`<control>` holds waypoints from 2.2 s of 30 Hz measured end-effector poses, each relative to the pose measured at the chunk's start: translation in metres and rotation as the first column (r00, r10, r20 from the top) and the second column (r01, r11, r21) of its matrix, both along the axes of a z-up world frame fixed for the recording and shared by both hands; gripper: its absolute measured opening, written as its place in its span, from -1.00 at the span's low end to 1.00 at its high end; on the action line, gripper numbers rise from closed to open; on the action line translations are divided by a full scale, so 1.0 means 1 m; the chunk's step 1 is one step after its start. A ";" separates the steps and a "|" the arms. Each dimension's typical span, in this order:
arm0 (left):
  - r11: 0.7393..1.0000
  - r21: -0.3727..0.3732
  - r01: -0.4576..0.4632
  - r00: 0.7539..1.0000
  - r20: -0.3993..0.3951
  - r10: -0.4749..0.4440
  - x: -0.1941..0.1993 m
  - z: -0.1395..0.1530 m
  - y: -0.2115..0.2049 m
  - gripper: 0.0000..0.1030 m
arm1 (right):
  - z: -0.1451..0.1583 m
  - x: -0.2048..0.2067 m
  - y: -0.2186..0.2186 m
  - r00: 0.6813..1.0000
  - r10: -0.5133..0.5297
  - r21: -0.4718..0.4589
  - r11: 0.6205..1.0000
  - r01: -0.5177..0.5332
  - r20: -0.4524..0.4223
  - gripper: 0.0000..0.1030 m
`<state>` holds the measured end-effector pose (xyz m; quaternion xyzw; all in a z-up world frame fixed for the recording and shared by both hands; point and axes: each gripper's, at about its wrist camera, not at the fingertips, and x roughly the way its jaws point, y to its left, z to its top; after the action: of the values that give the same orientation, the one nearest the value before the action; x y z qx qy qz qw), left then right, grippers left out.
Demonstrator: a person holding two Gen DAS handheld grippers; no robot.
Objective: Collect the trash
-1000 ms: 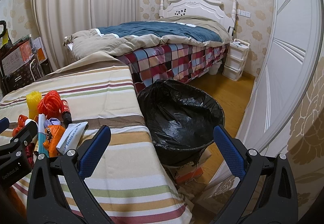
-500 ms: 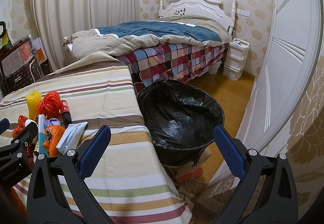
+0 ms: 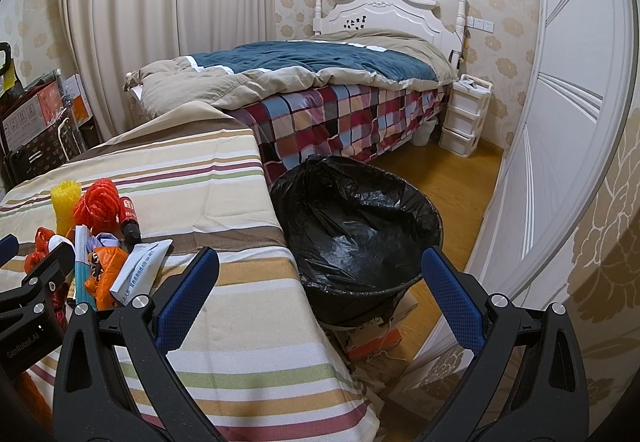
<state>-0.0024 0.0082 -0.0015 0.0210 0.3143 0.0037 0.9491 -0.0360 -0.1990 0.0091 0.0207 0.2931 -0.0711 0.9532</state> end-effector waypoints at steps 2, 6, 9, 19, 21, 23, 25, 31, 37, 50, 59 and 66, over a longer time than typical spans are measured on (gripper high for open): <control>1.000 0.000 0.000 1.000 0.000 0.000 0.000 0.000 0.000 0.89 | -0.001 0.000 -0.001 1.000 0.001 0.001 1.000 -0.001 -0.002 0.92; 1.000 -0.001 0.001 1.000 -0.006 -0.001 -0.001 -0.002 0.003 0.89 | -0.001 0.000 -0.001 1.000 0.003 0.001 1.000 -0.003 -0.004 0.92; 1.000 -0.004 0.003 1.000 -0.019 -0.003 -0.004 -0.004 0.009 0.89 | -0.004 -0.001 -0.002 1.000 0.013 0.009 1.000 -0.013 -0.013 0.92; 0.999 0.003 -0.036 0.998 -0.047 0.036 -0.006 -0.012 0.039 0.88 | -0.016 0.003 0.023 0.997 0.057 0.035 0.998 -0.055 -0.055 0.92; 0.999 -0.003 -0.054 0.997 -0.058 0.054 -0.007 -0.015 0.051 0.88 | -0.018 0.004 0.030 0.995 0.074 0.041 0.997 -0.071 -0.064 0.92; 0.997 -0.003 -0.071 0.995 -0.069 0.071 -0.007 -0.016 0.061 0.88 | -0.019 0.004 0.036 0.994 0.084 0.039 0.996 -0.081 -0.069 0.92; 0.996 -0.001 -0.089 0.993 -0.076 0.089 -0.007 -0.018 0.072 0.87 | -0.021 0.003 0.043 0.993 0.092 0.034 0.995 -0.090 -0.075 0.92; 0.988 0.001 -0.154 0.981 -0.118 0.153 -0.004 -0.027 0.109 0.81 | -0.024 0.009 0.050 0.989 0.108 0.030 0.994 -0.105 -0.102 0.92; 0.985 0.006 -0.170 0.972 -0.163 0.168 0.008 -0.035 0.119 0.80 | -0.028 0.020 0.059 0.985 0.118 0.020 0.993 -0.116 -0.123 0.92; 0.995 -0.060 -0.082 0.962 -0.266 0.064 0.038 -0.051 0.123 0.21 | -0.028 0.039 0.069 0.979 0.136 0.004 0.991 -0.137 -0.149 0.92; 0.992 -0.104 -0.078 0.964 -0.263 0.049 0.028 -0.049 0.134 -0.18 | -0.023 0.038 0.077 0.979 0.150 0.014 0.989 -0.150 -0.134 0.91; 0.989 -0.108 -0.103 0.966 -0.247 0.074 0.020 -0.045 0.145 -0.18 | -0.021 0.041 0.089 0.966 0.210 0.049 0.977 -0.205 -0.148 0.49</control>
<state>0.0174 0.1536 -0.0467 -0.0500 0.4281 0.0246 0.9020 0.0046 -0.1103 -0.0115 0.0001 0.3668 0.0327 0.9297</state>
